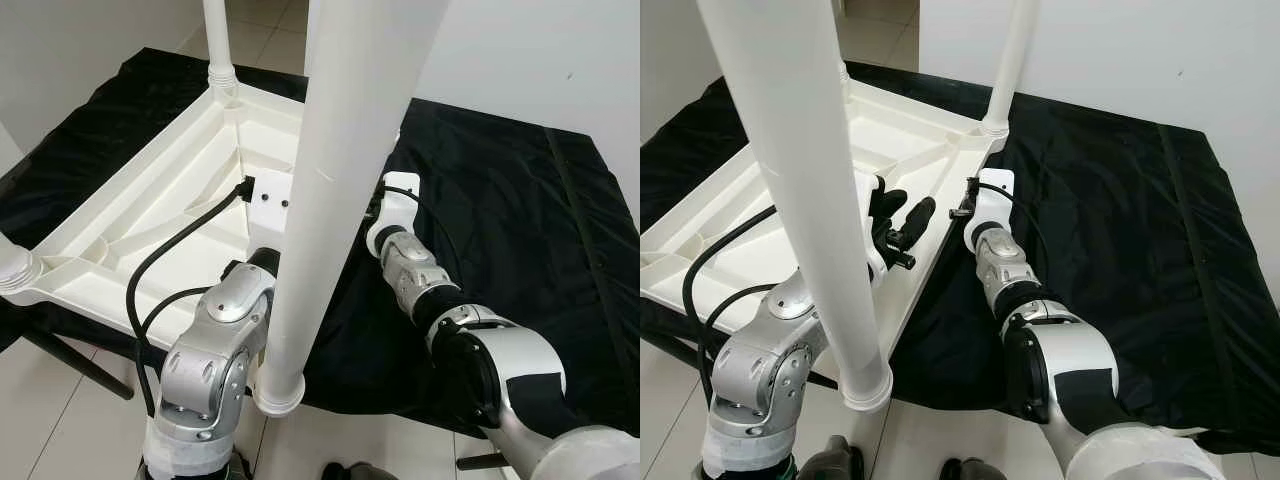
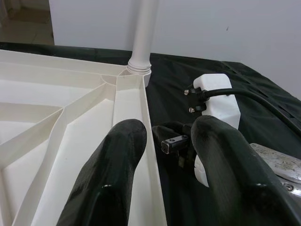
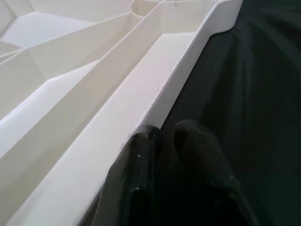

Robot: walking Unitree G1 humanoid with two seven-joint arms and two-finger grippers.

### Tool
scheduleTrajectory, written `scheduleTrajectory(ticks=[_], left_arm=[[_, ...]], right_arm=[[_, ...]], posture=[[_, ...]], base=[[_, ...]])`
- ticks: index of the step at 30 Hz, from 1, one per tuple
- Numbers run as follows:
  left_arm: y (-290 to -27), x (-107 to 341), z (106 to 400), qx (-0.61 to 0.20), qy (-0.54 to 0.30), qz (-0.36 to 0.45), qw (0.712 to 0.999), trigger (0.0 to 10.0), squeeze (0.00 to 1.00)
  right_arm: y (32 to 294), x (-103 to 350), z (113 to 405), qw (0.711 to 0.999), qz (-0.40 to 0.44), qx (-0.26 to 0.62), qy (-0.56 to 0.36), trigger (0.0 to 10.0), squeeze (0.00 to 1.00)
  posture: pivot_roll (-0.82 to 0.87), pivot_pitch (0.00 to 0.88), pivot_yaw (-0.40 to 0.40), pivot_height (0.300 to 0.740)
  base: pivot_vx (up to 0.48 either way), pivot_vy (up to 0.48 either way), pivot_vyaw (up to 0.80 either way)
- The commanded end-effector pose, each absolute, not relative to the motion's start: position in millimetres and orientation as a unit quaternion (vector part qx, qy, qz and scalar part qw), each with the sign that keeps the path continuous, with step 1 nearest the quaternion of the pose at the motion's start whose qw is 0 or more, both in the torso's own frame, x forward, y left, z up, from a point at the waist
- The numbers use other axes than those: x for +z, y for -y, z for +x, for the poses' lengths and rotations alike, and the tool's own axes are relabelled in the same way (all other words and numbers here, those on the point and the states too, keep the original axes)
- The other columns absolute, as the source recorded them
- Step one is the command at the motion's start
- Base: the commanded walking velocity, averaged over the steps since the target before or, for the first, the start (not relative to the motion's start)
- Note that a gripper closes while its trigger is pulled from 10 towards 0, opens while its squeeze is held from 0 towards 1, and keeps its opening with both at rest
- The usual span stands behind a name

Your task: Building children table

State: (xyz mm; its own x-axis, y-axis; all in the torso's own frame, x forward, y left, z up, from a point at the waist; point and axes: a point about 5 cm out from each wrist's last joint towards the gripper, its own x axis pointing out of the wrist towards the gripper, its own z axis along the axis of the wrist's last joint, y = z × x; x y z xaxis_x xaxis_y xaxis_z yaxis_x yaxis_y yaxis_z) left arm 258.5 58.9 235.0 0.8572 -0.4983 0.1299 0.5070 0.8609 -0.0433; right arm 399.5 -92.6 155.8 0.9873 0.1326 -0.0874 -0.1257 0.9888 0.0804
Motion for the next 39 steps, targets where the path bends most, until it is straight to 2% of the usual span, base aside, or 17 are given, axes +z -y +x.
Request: scheduleTrajectory(ticks=[1,4,5,13,19,25,30,32,35,38,39], left_arm=[[-61.3,229.6,260.3,-0.224,0.043,-0.032,0.973,10.0,0.00],[-80.4,222.0,263.3,-0.200,0.038,-0.012,0.979,10.0,0.00],[-95.6,217.2,265.9,-0.184,0.032,0.003,0.982,10.0,0.00],[-127.4,207.7,271.3,-0.159,0.014,0.038,0.986,10.0,0.00],[-156.9,197.6,276.3,-0.163,-0.004,0.093,0.982,10.0,0.00],[-166.1,187.3,268.1,-0.223,-0.031,0.128,0.966,10.0,0.00],[-176.1,170.2,253.8,-0.302,-0.078,0.187,0.932,10.0,0.00],[-176.6,167.8,251.1,-0.315,-0.084,0.196,0.925,10.0,0.00],[-181.2,152.4,252.1,-0.310,-0.122,0.254,0.908,10.0,0.00],[-177.6,145.4,253.4,-0.313,-0.129,0.272,0.901,10.0,0.00],[-168.0,143.8,251.4,-0.337,-0.124,0.259,0.897,10.0,0.00]], right_arm=[[93.4,155.0,398.5,0.997,0.030,0.059,-0.035,10.0,0.00],[107.8,147.4,393.9,0.998,0.025,0.051,-0.013,10.0,0.00],[115.8,144.8,390.0,0.998,0.017,0.053,0.010,10.0,0.00],[133.8,144.1,378.4,0.997,0.004,0.037,0.075,10.0,0.00],[148.6,134.9,348.3,0.993,0.018,0.008,0.113,10.0,0.00],[151.2,132.9,334.6,0.992,0.011,0.016,0.123,10.0,0.00],[159.1,134.8,329.5,0.992,-0.001,0.014,0.128,10.0,0.00],[160.7,136.3,329.3,0.991,-0.003,0.012,0.130,10.0,0.00],[163.0,145.0,327.3,0.990,-0.007,0.008,0.138,10.0,0.00],[163.6,149.7,326.5,0.990,-0.006,0.004,0.141,10.0,0.00],[163.5,152.9,324.6,0.990,-0.006,0.003,0.140,10.0,0.00]], posture=[[0.29,0.114,-0.062,0.740],[0.28,0.116,-0.071,0.740],[0.28,0.117,-0.076,0.740],[0.27,0.115,-0.076,0.740],[0.25,0.112,-0.077,0.740],[0.24,0.111,-0.075,0.740],[0.23,0.105,-0.064,0.740],[0.23,0.105,-0.064,0.740],[0.22,0.101,-0.057,0.740],[0.22,0.099,-0.055,0.740],[0.21,0.100,-0.056,0.740]], base=[[0.000,0.000,0.00],[0.000,0.000,0.00],[0.000,0.000,0.00],[0.000,0.000,0.00],[0.000,0.000,0.00],[0.000,0.000,0.00],[0.000,0.000,0.00],[0.000,0.000,0.00],[0.000,0.000,0.00],[0.000,0.000,0.00],[0.000,0.000,0.00]])
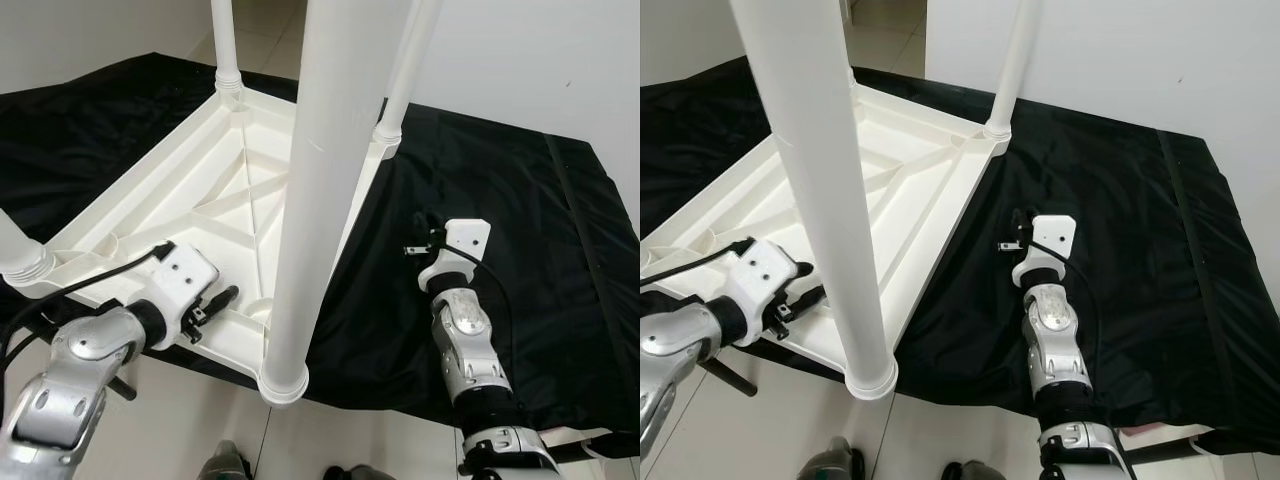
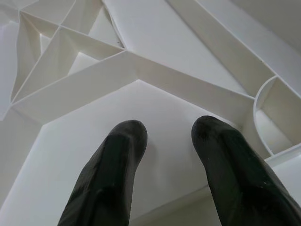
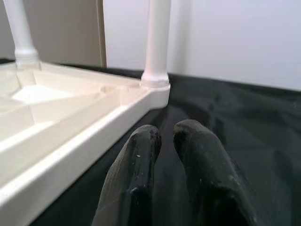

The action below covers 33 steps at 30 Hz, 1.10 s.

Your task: Building children table

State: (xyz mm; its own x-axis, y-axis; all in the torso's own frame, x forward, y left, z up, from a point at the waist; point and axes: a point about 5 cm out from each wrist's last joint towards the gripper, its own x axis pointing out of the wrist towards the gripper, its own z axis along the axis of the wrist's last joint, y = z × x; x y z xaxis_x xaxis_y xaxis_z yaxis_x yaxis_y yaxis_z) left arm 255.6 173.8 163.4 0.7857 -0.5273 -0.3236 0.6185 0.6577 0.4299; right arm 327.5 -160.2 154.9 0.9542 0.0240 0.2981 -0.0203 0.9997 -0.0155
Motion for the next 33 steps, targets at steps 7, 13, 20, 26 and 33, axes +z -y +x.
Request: scheduleTrajectory(ticks=[7,13,20,26,33], left_arm=[[-155.1,140.0,252.1,-0.368,-0.118,0.269,0.882,10.0,0.00],[-143.5,139.3,257.1,-0.379,-0.105,0.272,0.879,10.0,0.00],[-98.2,142.3,266.8,-0.414,-0.065,0.243,0.875,10.0,0.00],[-83.1,140.2,266.8,-0.434,-0.059,0.237,0.868,10.0,0.00],[-64.2,137.9,275.5,-0.429,-0.049,0.224,0.873,10.0,0.00]], right_arm=[[164.9,156.3,323.4,0.990,-0.008,0.002,0.142,10.0,0.00],[167.6,159.7,323.3,0.990,-0.008,-0.003,0.144,10.0,0.00],[168.0,160.0,315.8,0.990,-0.006,-0.011,0.139,10.0,0.00],[170.5,161.1,311.6,0.991,-0.005,-0.019,0.136,10.0,0.00],[171.9,163.8,309.1,0.990,0.005,-0.019,0.139,10.0,0.00]], posture=[[0.20,0.095,-0.056,0.740],[0.19,0.096,-0.052,0.740],[0.16,0.112,-0.030,0.740],[0.15,0.114,-0.022,0.740],[0.14,0.116,-0.024,0.740]], base=[[0.000,0.000,0.00],[0.000,0.000,0.00],[0.000,0.000,0.00],[0.000,0.000,0.00],[0.000,0.000,0.00]])
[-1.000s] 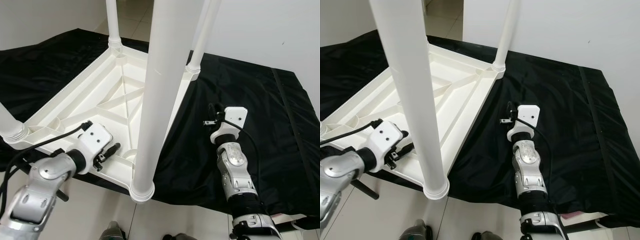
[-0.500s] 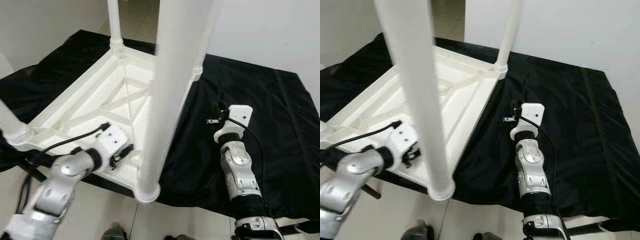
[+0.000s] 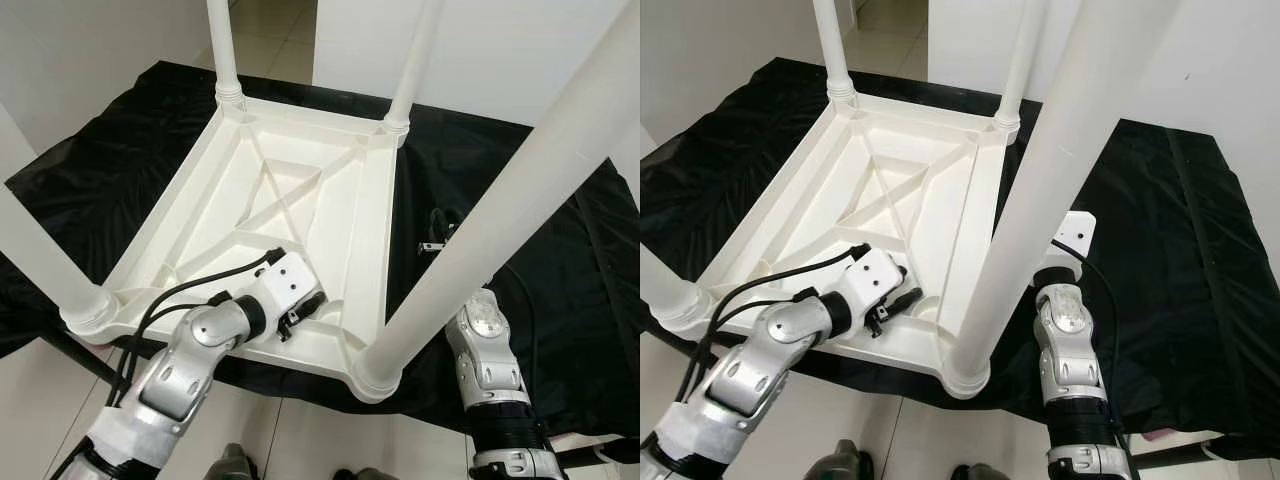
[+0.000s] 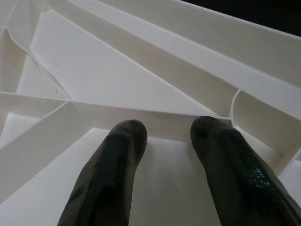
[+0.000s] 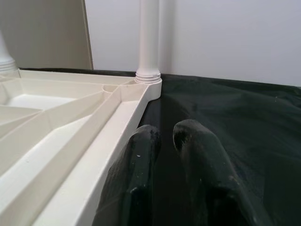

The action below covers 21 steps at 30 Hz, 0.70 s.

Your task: Building children table

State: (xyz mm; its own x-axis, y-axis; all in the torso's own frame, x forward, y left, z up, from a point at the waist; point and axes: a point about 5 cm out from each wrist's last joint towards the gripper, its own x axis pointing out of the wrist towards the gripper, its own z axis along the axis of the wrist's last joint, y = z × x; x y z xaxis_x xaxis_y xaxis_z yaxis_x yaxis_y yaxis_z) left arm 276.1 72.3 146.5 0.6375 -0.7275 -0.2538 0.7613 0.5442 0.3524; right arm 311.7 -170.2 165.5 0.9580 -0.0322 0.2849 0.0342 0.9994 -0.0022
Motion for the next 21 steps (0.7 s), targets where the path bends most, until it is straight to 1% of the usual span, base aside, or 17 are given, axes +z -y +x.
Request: scheduleTrajectory(ticks=[1,3,6,10,12,13,14,15,17,18,21], left_arm=[[-58.7,138.5,277.6,-0.428,-0.043,0.222,0.875,10.0,0.00],[-58.7,138.5,277.6,-0.428,-0.043,0.222,0.875,10.0,0.00],[-50.4,141.8,285.4,-0.417,-0.029,0.227,0.880,10.0,0.00],[-50.1,142.5,286.6,-0.415,-0.026,0.228,0.880,10.0,0.00],[-64.2,149.7,291.7,-0.391,-0.021,0.226,0.892,10.0,0.00],[-64.2,149.7,291.7,-0.391,-0.021,0.226,0.892,10.0,0.00],[-75.4,154.8,294.1,-0.373,-0.017,0.224,0.900,10.0,0.00],[-75.4,154.8,294.1,-0.373,-0.017,0.224,0.900,10.0,0.00],[-94.1,164.8,295.2,-0.346,-0.007,0.214,0.914,10.0,0.00],[-94.1,164.8,295.2,-0.346,-0.007,0.214,0.914,10.0,0.00],[-111.3,176.4,289.2,-0.331,0.006,0.187,0.925,10.0,0.00]], right_arm=[[170.6,164.2,307.5,0.990,0.008,-0.013,0.140,10.0,0.00],[170.6,164.2,307.5,0.990,0.008,-0.013,0.140,10.0,0.00],[168.7,163.9,302.8,0.991,0.010,0.006,0.135,10.0,0.00],[168.6,163.9,301.8,0.991,0.010,0.009,0.134,10.0,0.00],[172.4,161.0,293.2,0.991,0.001,0.010,0.130,10.0,0.00],[172.4,161.0,293.2,0.991,0.001,0.010,0.130,10.0,0.00],[174.0,158.5,286.1,0.992,-0.002,0.009,0.128,10.0,0.00],[174.0,158.5,286.1,0.992,-0.002,0.009,0.128,10.0,0.00],[176.7,154.5,272.0,0.992,-0.012,0.006,0.125,10.0,0.00],[176.7,154.5,272.0,0.992,-0.012,0.006,0.125,10.0,0.00],[183.2,150.1,254.5,0.992,-0.027,-0.015,0.121,10.0,0.00]], posture=[[0.14,0.116,-0.024,0.740],[0.14,0.116,-0.024,0.740],[0.13,0.117,-0.028,0.740],[0.13,0.117,-0.028,0.740],[0.13,0.116,-0.026,0.740],[0.13,0.116,-0.026,0.740],[0.13,0.114,-0.028,0.740],[0.13,0.114,-0.028,0.740],[0.13,0.113,-0.030,0.740],[0.13,0.113,-0.030,0.740],[0.13,0.113,-0.035,0.740]], base=[[0.000,0.000,0.00],[0.000,0.000,0.00],[0.000,0.000,0.00],[0.000,0.000,0.00],[0.000,0.000,0.00],[0.000,0.000,0.00],[0.000,0.000,0.00],[0.000,0.000,0.00],[0.000,0.000,0.00],[0.000,0.000,0.00],[0.000,0.000,0.00]])
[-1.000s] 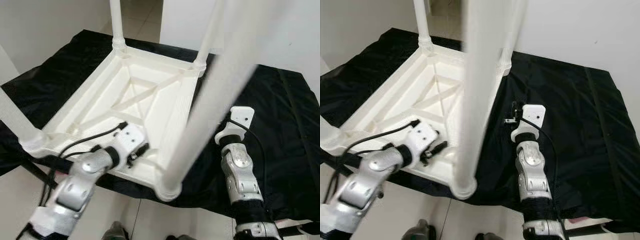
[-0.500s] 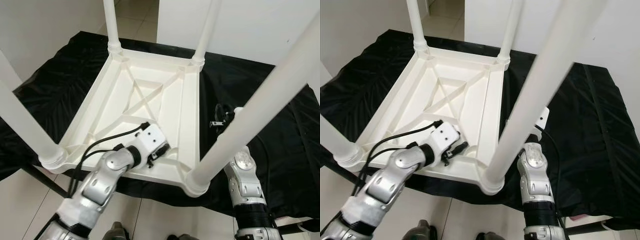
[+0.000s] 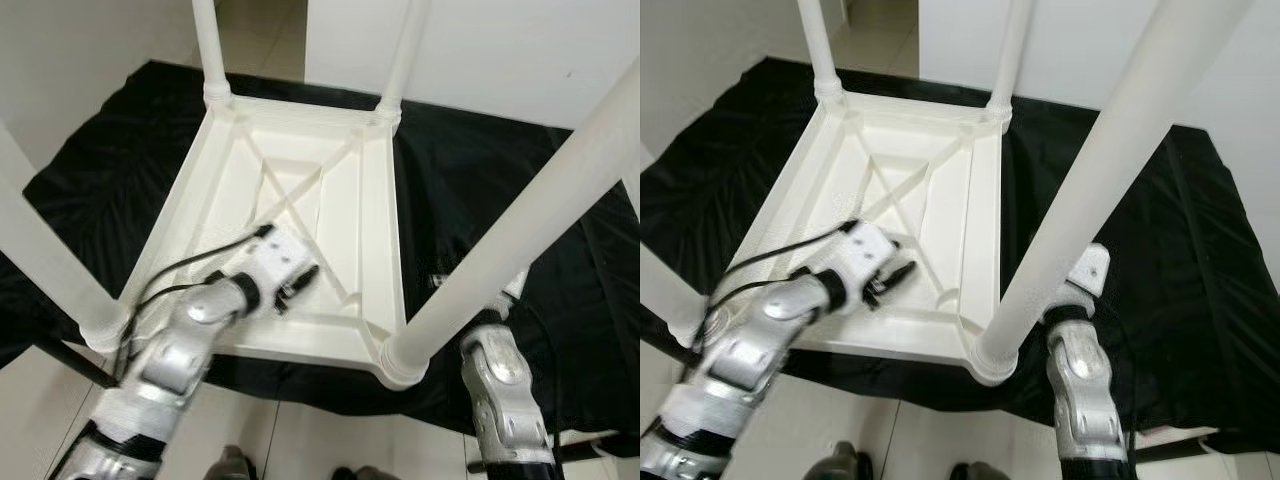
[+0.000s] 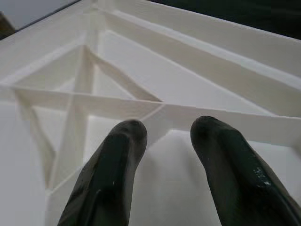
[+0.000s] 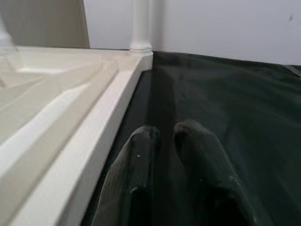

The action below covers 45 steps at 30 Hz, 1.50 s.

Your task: Building children table

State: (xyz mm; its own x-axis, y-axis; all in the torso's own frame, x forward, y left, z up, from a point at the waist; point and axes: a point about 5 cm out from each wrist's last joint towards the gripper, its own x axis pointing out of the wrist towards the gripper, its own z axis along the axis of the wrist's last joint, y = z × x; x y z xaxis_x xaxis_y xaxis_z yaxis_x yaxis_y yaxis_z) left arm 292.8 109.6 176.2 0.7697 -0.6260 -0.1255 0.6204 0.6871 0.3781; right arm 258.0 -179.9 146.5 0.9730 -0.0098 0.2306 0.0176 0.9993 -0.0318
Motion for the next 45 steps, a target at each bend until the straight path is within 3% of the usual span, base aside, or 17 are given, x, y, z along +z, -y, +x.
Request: scheduleTrajectory(ticks=[1,6,7,16,31,45], left_arm=[[-111.3,176.4,289.2,-0.331,0.006,0.187,0.925,10.0,0.00],[-121.6,177.6,266.8,-0.378,0.003,0.191,0.906,10.0,0.00],[-126.7,178.6,251.4,-0.415,-0.005,0.184,0.891,10.0,0.00],[-128.0,177.4,225.2,-0.481,-0.031,0.205,0.852,10.0,0.00],[-109.2,161.4,253.3,-0.431,-0.040,0.273,0.859,10.0,0.00],[-99.6,145.4,275.1,-0.414,-0.050,0.324,0.849,10.0,0.00]], right_arm=[[183.2,150.1,254.5,0.992,-0.027,-0.015,0.121,10.0,0.00],[189.7,146.0,238.0,0.992,-0.051,-0.031,0.113,10.0,0.00],[190.4,143.6,234.1,0.992,-0.056,-0.030,0.106,10.0,0.00],[189.6,147.9,241.8,0.993,-0.057,-0.022,0.105,10.0,0.00],[187.1,152.4,245.5,0.992,-0.061,-0.013,0.107,10.0,0.00],[185.6,154.3,249.2,0.992,-0.059,-0.020,0.111,10.0,0.00]], posture=[[0.13,0.113,-0.035,0.740],[0.13,0.109,-0.046,0.740],[0.14,0.109,-0.051,0.740],[0.16,0.113,-0.061,0.740],[0.14,0.109,-0.063,0.740],[0.12,0.083,-0.049,0.740]], base=[[0.000,0.000,0.00],[0.000,0.000,0.00],[0.000,0.000,0.00],[0.000,0.000,0.00],[0.000,0.000,0.00],[0.000,0.000,0.00]])
